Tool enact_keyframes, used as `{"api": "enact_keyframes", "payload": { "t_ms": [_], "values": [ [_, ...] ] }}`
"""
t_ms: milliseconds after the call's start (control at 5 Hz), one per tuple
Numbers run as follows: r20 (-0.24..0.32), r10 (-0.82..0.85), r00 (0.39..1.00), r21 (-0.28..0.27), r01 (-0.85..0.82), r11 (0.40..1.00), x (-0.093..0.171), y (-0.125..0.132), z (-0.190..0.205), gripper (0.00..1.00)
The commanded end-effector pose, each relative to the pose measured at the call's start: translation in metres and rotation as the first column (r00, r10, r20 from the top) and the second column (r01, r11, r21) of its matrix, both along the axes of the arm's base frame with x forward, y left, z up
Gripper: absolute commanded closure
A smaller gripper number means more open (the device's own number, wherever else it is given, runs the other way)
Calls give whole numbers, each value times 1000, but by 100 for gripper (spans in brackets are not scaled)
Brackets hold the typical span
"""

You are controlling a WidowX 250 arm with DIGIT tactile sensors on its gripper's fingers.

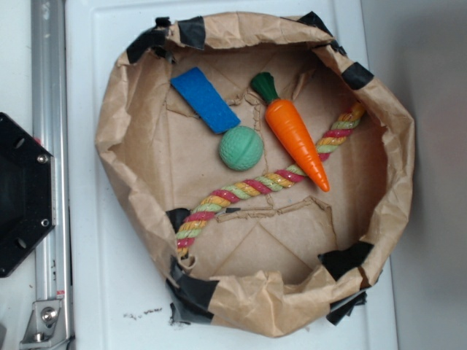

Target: Grab the blue sponge.

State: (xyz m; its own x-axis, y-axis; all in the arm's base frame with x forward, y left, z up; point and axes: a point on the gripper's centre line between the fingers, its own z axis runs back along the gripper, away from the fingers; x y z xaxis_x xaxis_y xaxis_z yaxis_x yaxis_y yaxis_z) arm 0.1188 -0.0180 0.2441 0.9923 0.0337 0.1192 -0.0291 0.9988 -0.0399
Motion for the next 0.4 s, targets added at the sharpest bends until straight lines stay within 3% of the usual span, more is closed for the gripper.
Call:
{"api": "enact_keyframes", "payload": {
  "t_ms": [0,200],
  "values": [
    [0,0,1000,0,0,1000,0,0,0,0],
    [62,-180,982,-23,182,983,50,22,-15,0]
  ]
}}
